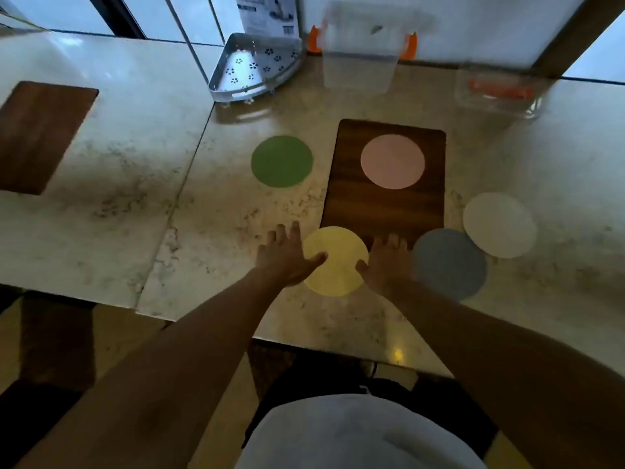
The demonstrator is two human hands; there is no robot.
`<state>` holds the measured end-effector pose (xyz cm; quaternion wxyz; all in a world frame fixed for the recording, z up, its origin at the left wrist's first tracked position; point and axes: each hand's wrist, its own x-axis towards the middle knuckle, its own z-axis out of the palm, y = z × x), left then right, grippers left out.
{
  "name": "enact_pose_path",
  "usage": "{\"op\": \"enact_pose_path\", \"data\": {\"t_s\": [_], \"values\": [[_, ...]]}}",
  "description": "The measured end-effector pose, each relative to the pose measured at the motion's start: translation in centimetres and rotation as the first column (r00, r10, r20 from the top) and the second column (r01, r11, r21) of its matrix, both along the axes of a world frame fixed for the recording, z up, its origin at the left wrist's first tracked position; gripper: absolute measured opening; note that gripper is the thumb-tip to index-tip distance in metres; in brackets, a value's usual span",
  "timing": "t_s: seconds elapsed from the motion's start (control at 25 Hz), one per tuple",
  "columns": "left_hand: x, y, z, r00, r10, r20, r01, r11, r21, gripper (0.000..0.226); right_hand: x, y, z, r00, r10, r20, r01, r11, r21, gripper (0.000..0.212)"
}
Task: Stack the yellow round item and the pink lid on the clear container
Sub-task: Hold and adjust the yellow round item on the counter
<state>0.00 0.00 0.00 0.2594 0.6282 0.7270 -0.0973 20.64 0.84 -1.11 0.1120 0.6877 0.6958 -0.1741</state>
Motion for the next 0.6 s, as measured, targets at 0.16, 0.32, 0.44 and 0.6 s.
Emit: {"op": "enact_pose_path", "data": {"t_s": [0.16, 0.32, 0.44, 0.6], "values": [[0.4, 0.2, -1.9, 0.994, 0.066, 0.092, -0.064, 0.998, -0.022, 0.095, -1.3, -1.0, -1.3, 0.996, -0.087, -0.002, 0.087, 0.992, -0.095, 0.063], [0.3, 0.2, -2.8, 0.997, -0.004, 0.072, 0.004, 1.000, 0.007, 0.069, -2.4, -1.3, -1.6, 0.977, -0.213, -0.022, 0.208, 0.970, -0.121, 0.060], [0.5, -0.2, -2.9, 0.993, -0.044, 0.107, 0.038, 0.997, 0.062, 0.054, -2.9, -1.4, -1.6, 0.976, -0.211, -0.061, 0.204, 0.973, -0.104, 0.056], [0.6, -0.5, -2.9, 0.964, 0.070, 0.255, -0.095, 0.992, 0.086, 0.045, -3.0, -1.2, -1.4, 0.939, -0.320, -0.128, 0.303, 0.943, -0.138, 0.054]]}}
